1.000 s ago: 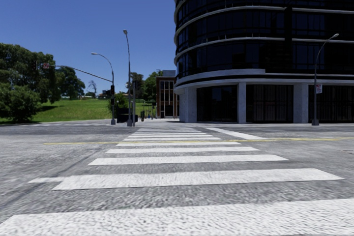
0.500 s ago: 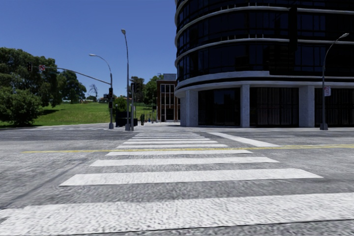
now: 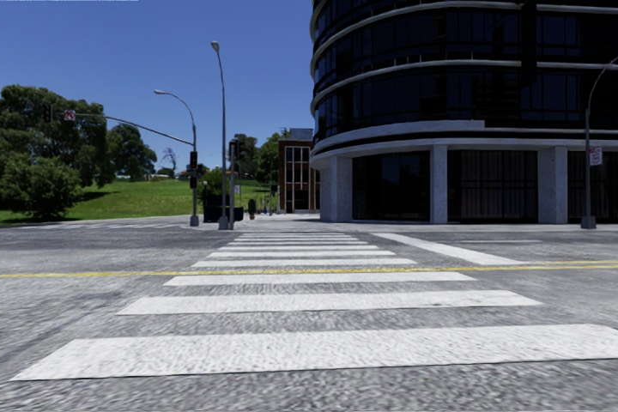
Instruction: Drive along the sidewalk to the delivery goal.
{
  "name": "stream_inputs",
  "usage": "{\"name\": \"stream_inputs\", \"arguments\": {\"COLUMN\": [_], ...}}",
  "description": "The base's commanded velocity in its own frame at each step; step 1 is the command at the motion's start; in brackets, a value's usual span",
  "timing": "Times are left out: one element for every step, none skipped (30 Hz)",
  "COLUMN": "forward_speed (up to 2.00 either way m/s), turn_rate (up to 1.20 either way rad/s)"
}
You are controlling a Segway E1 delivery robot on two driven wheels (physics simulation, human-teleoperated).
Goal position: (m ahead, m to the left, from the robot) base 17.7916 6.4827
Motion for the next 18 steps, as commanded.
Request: {"name": "stream_inputs", "arguments": {"forward_speed": [1.54, 1.54, 1.54, 1.54, 1.54, 1.54, 1.54, 1.54, 1.54, 1.54, 1.54, 1.54, 1.54, 1.54, 1.54, 1.54, 1.54, 1.54], "turn_rate": [0.33, 0.33, 0.33, 0.3, 0.24, 0.0, 0.0, 0.0, 0.0, 0.0, 0.0, 0.0, 0.0, 0.0, 0.0, 0.0, 0.0, 0.0]}}
